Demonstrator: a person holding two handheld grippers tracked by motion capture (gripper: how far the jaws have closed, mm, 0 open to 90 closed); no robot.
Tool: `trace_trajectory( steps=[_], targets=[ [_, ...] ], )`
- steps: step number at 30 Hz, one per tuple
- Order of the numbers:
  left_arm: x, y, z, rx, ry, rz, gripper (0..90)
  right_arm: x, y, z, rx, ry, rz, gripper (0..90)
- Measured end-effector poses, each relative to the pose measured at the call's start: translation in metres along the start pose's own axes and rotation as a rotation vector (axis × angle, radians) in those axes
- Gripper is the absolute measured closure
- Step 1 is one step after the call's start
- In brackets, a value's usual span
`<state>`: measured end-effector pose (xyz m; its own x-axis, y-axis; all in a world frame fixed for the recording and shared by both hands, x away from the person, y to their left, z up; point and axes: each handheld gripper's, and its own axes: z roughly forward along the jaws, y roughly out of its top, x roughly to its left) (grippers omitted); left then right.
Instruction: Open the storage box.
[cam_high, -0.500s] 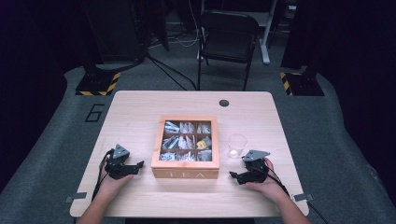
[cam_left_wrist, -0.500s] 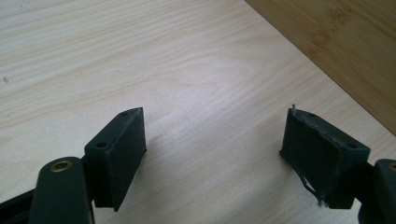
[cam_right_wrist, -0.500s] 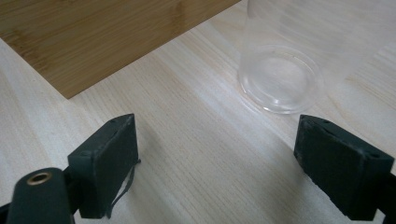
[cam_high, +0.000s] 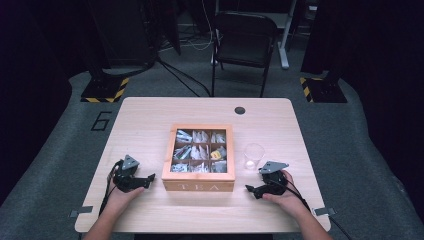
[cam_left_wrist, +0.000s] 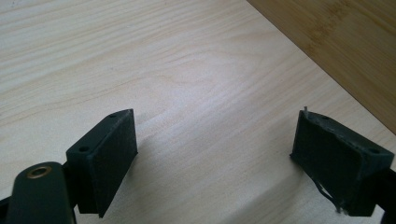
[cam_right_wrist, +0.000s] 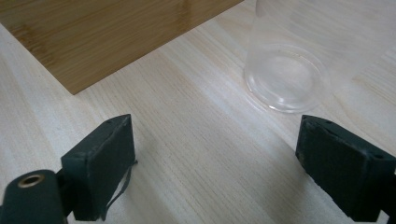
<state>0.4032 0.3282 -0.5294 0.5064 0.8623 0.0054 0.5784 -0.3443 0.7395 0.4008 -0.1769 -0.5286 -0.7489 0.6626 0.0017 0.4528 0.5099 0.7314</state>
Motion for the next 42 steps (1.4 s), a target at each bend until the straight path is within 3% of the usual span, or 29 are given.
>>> trace_trajectory(
  steps=[13,17,25,33,42],
  targets=[
    [0.000,0.000,0.000,-0.004,0.002,-0.004,14.5,0.001,0.000,-0.001,-0.001,-0.008,-0.001,11.9],
    [0.001,-0.001,-0.001,-0.010,0.006,-0.009,16.6,0.001,0.000,-0.002,-0.007,-0.010,-0.003,16.7],
    [0.000,-0.001,-0.006,-0.038,0.007,-0.027,29.8,0.006,0.002,-0.005,-0.015,-0.005,-0.031,36.0],
    [-0.004,0.001,-0.019,-0.080,-0.019,-0.034,37.5,0.012,0.012,-0.018,-0.039,0.003,-0.016,44.3],
    [-0.010,0.002,-0.030,-0.110,-0.053,-0.040,43.8,0.020,0.019,-0.031,-0.075,0.025,0.008,46.7]
  ],
)
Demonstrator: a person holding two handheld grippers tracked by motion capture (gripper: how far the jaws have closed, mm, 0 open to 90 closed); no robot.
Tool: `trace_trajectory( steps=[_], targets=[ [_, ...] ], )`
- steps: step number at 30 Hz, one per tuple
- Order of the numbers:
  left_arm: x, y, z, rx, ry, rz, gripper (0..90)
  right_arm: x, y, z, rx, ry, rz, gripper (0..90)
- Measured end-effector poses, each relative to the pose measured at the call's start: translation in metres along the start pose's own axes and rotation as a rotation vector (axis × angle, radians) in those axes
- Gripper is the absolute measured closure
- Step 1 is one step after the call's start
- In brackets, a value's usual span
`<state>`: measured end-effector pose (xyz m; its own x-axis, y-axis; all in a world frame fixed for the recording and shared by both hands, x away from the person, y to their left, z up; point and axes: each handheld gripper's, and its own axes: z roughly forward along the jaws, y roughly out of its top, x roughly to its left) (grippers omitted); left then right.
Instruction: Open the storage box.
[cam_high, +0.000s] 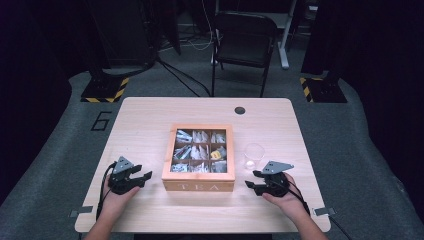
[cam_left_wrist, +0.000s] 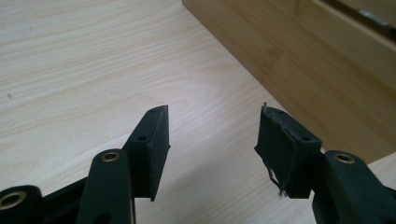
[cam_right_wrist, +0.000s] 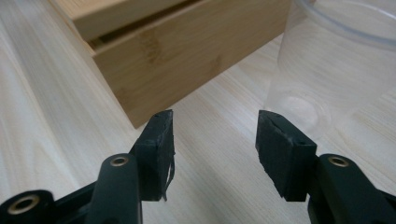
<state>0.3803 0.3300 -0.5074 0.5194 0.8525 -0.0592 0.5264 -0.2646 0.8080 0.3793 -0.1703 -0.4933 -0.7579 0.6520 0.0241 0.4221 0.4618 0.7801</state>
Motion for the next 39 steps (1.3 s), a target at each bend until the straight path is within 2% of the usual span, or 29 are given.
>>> trace_trajectory(
  steps=[3,5,10,18,23,28,31,36,37,39],
  targets=[
    [-0.002,0.001,-0.003,-0.019,-0.007,-0.007,44.6,0.003,0.002,-0.004,-0.012,-0.001,0.011,47.8],
    [-0.002,0.001,-0.004,-0.009,-0.016,-0.006,45.9,0.004,0.003,-0.006,-0.013,-0.001,0.026,49.4],
    [-0.005,0.003,-0.010,-0.023,-0.028,-0.015,47.0,0.007,0.006,-0.010,-0.032,0.010,0.056,51.7],
    [-0.012,0.005,-0.017,-0.030,-0.049,-0.001,49.2,0.015,0.012,-0.014,-0.043,0.035,0.043,54.1],
    [-0.017,0.007,-0.020,-0.030,-0.039,0.033,50.1,0.020,0.016,-0.016,-0.055,0.039,0.026,55.8],
    [-0.020,0.009,-0.023,-0.049,-0.058,0.030,50.8,0.023,0.019,-0.016,-0.064,0.046,0.020,57.2],
    [-0.024,0.010,-0.025,-0.048,-0.072,0.033,51.2,0.024,0.020,-0.017,-0.066,0.061,0.029,58.0],
    [-0.028,0.012,-0.027,-0.038,-0.083,0.062,52.5,0.029,0.024,-0.017,-0.065,0.087,0.007,60.7],
    [-0.029,0.012,-0.026,-0.049,-0.080,0.054,53.1,0.030,0.024,-0.017,-0.059,0.093,0.006,61.4],
    [-0.029,0.013,-0.027,-0.042,-0.088,0.062,54.3,0.031,0.025,-0.016,-0.059,0.101,0.003,61.8]
  ],
)
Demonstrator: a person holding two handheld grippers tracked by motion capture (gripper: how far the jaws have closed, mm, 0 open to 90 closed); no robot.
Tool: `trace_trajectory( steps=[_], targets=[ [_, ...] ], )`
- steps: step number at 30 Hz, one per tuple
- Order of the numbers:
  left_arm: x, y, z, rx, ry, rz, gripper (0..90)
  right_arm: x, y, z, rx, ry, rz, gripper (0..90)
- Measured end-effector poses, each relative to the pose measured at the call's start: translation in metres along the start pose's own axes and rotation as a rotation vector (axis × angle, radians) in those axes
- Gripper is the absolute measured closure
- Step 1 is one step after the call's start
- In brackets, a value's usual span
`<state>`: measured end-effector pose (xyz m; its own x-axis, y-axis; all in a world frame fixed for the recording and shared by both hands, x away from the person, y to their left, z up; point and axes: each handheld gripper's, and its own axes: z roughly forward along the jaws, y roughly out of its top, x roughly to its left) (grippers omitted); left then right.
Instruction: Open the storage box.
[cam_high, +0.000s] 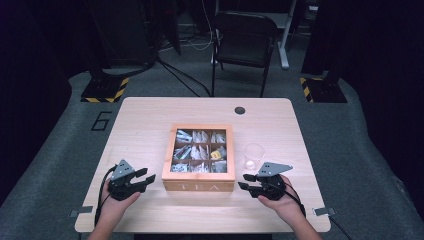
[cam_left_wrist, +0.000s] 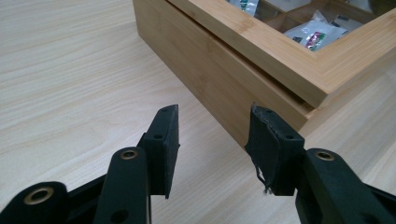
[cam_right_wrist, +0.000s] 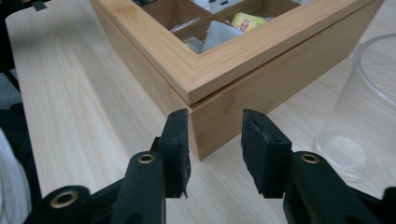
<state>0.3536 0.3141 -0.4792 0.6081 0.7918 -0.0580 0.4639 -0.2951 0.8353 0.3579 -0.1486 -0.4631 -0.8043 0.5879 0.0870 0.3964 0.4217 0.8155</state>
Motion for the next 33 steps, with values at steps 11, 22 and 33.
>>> trace_trajectory(
  steps=[11,22,33],
  targets=[
    [-0.008,0.001,-0.001,0.000,-0.032,0.025,55.2,0.007,0.003,0.009,0.014,0.018,-0.024,62.8],
    [-0.012,0.001,-0.001,-0.002,-0.058,0.033,56.8,0.007,0.005,0.014,0.027,0.027,-0.019,66.4],
    [-0.018,0.000,0.004,0.003,-0.077,0.042,58.9,0.008,0.006,0.023,0.029,0.024,-0.044,69.0]
  ],
)
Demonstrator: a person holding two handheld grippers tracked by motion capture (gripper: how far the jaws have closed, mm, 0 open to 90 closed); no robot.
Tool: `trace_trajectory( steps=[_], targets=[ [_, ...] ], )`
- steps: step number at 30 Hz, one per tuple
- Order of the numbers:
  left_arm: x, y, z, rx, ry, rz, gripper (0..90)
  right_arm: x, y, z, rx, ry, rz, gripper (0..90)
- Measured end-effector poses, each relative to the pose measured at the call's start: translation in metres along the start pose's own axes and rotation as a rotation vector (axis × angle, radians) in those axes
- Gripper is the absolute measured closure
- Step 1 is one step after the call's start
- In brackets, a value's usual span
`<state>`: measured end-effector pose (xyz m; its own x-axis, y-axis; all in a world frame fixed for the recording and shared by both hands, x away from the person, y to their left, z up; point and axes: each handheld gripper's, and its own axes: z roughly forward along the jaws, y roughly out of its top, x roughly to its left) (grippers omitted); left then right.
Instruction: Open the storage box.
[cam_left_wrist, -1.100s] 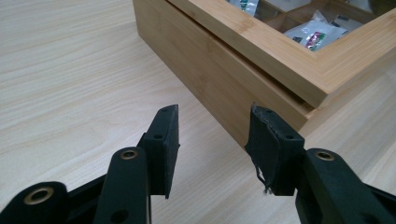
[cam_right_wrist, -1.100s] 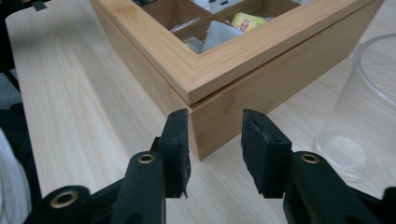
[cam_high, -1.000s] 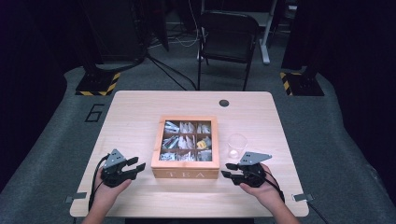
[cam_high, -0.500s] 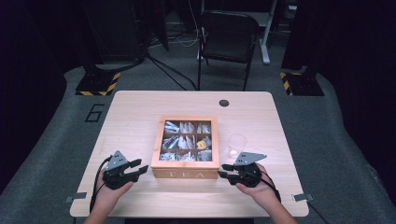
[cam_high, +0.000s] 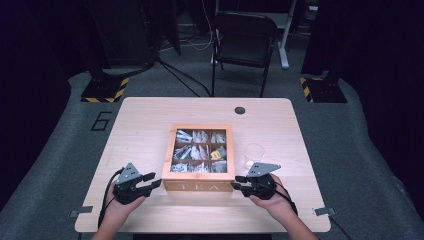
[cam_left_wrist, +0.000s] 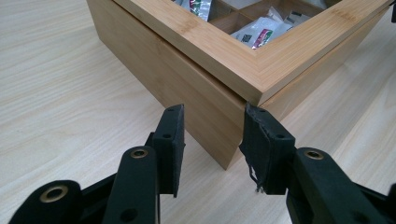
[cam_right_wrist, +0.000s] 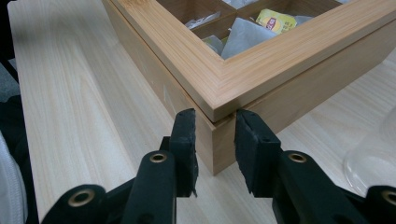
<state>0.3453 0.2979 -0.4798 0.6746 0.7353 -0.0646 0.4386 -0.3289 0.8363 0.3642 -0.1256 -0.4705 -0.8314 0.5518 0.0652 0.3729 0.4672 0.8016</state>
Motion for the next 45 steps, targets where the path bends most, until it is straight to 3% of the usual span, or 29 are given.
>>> trace_trajectory(
  steps=[16,45],
  targets=[
    [0.000,0.000,-0.003,-0.004,-0.021,0.004,59.3,0.000,0.001,0.002,-0.006,-0.017,0.004,70.6],
    [-0.012,0.005,0.005,-0.032,-0.035,0.041,59.1,-0.003,0.005,-0.004,-0.042,0.012,0.025,71.3]
  ],
)
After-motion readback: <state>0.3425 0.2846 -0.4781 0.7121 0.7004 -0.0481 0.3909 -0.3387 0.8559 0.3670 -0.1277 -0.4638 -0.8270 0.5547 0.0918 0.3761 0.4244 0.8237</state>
